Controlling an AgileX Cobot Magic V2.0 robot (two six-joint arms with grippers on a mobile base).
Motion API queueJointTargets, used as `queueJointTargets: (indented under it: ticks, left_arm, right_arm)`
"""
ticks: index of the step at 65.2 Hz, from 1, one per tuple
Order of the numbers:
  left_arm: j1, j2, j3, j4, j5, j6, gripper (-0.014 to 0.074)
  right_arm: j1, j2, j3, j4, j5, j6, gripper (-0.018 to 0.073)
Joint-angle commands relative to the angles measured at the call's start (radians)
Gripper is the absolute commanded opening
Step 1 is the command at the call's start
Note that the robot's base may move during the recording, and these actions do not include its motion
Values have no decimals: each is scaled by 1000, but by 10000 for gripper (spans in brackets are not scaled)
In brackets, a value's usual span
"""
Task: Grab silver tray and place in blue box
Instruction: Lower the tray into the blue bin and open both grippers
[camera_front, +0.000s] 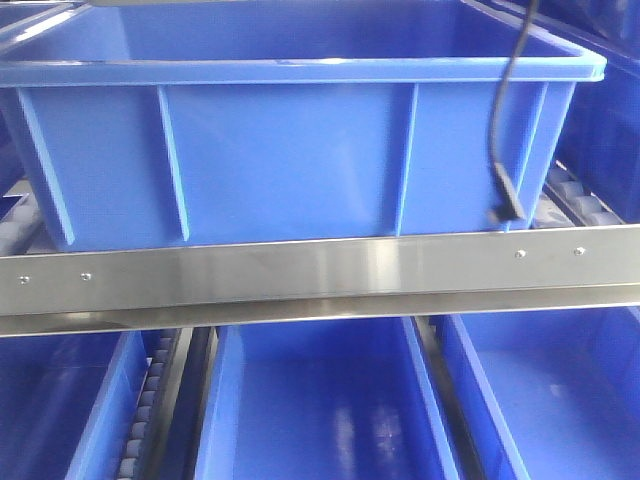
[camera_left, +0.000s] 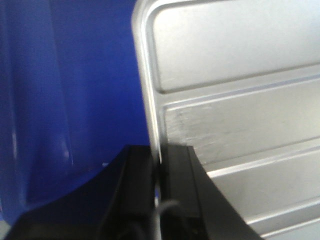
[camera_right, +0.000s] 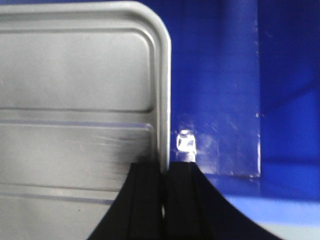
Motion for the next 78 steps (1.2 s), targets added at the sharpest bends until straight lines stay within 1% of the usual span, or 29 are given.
queueJointTargets:
  ticks: [1,6,9,14,20,38,78]
  left_arm:
    - [8,11,-74,-126,-153,22,-13]
    - [29,54,-100,-126,-183,26,-13]
    - [42,78,-112,-126,-211,37,-13]
    - [56,113,-125,-135,-234,39,-13]
    - [65,142,-127,-142,-239,39,-13]
    - [65,177,-127,-142,-244,39,-14]
    - [65,179,-127,-142,-239,39,-13]
  right_arm:
    - [-32,10,-87,177,-161,-72,55]
    - [-64,47,-113,207,-180,-107,55]
    - [-77,64,-119,207,-203,-124,55]
    - [-98,83,-119,209,-240,-125,55]
    - [-110,98,-119,215,-243,-125,55]
    - [-110,121,-119,215,-254,-125,57]
    - [-110,121,-119,210,-269,-125,60]
